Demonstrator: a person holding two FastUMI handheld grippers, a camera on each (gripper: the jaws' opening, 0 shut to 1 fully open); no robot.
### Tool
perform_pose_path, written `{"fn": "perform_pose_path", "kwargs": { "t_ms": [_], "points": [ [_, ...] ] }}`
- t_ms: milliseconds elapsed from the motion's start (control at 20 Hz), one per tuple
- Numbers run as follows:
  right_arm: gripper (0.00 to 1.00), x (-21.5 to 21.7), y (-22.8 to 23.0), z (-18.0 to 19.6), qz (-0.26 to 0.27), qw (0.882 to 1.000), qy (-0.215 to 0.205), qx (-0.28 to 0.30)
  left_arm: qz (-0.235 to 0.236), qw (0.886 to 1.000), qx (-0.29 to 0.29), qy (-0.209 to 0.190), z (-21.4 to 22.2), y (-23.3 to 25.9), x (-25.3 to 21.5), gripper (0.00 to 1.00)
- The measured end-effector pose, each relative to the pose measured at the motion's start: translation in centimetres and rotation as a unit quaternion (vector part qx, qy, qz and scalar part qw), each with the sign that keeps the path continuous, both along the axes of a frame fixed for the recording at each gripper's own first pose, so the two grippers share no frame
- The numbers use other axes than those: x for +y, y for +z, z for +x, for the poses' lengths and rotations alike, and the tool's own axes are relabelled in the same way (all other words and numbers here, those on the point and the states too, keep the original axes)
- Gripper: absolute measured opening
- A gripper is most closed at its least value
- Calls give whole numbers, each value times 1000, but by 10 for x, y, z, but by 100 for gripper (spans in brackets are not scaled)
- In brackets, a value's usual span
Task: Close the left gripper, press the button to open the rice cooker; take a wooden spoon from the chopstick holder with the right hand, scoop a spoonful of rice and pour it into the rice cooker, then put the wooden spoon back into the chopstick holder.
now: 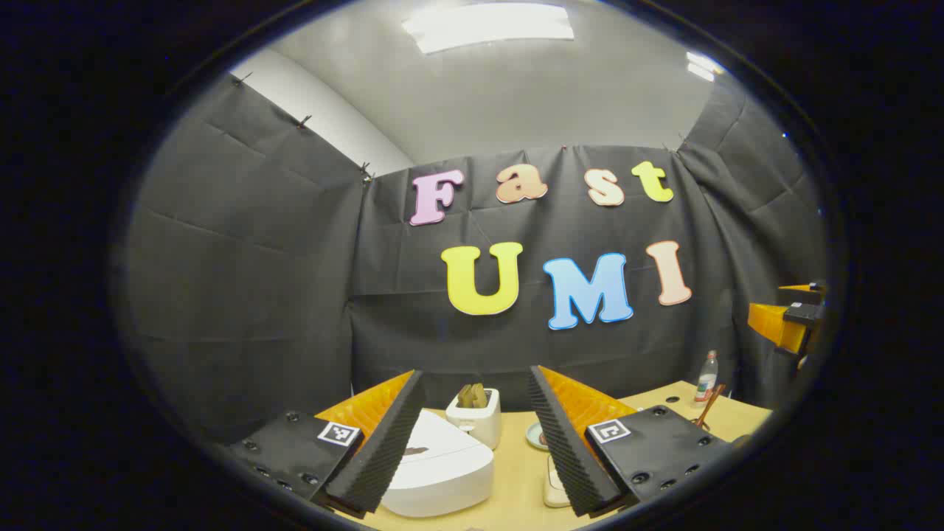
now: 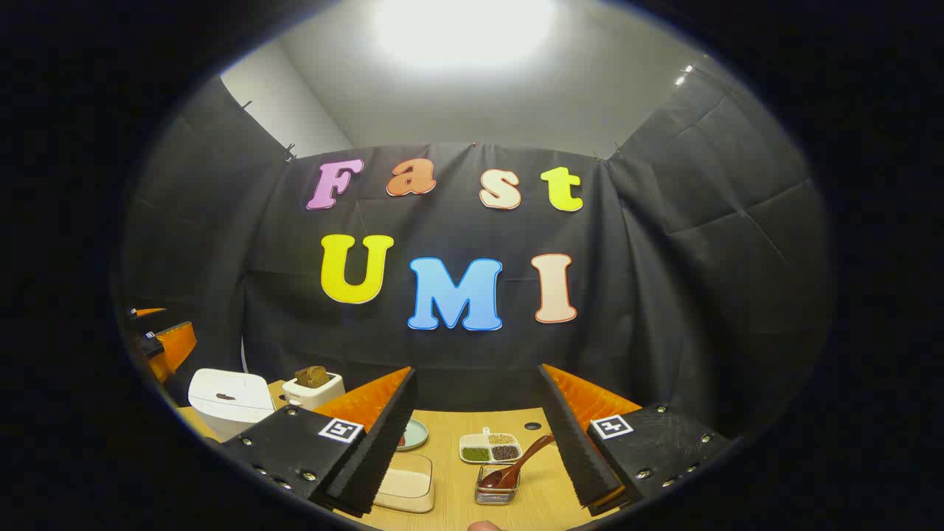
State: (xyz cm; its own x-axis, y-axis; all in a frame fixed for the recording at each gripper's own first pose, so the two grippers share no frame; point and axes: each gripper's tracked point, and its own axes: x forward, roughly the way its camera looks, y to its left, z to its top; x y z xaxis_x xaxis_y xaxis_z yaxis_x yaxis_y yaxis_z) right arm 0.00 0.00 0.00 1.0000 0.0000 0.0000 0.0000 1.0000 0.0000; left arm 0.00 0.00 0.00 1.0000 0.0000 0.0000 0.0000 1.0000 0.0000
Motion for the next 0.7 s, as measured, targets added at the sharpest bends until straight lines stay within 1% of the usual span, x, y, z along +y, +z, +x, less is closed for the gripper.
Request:
{"fn": "perform_pose_path", "kwargs": {
  "t_ms": [50,100,300,350,400,600,700],
  "points": [
    [96,2,-1,1,1,1000,3,3,2,1000,1,0,0,-1,1,96],
    [96,5,-5,0,2,1000,7,7,2,1000,1,1,1,0,1,95],
    [97,8,-6,1,7,1000,9,13,0,1000,2,1,3,1,3,97],
    [97,8,-4,1,11,1000,9,12,1,1000,1,2,3,1,6,99],
    [97,9,-4,1,15,1000,11,11,1,1000,0,3,3,2,7,97],
    [96,9,2,4,15,1000,10,-1,2,1000,-1,10,5,3,14,95],
    [96,11,-1,6,14,1000,13,2,6,1000,-2,12,6,4,15,95]
  ]
}}
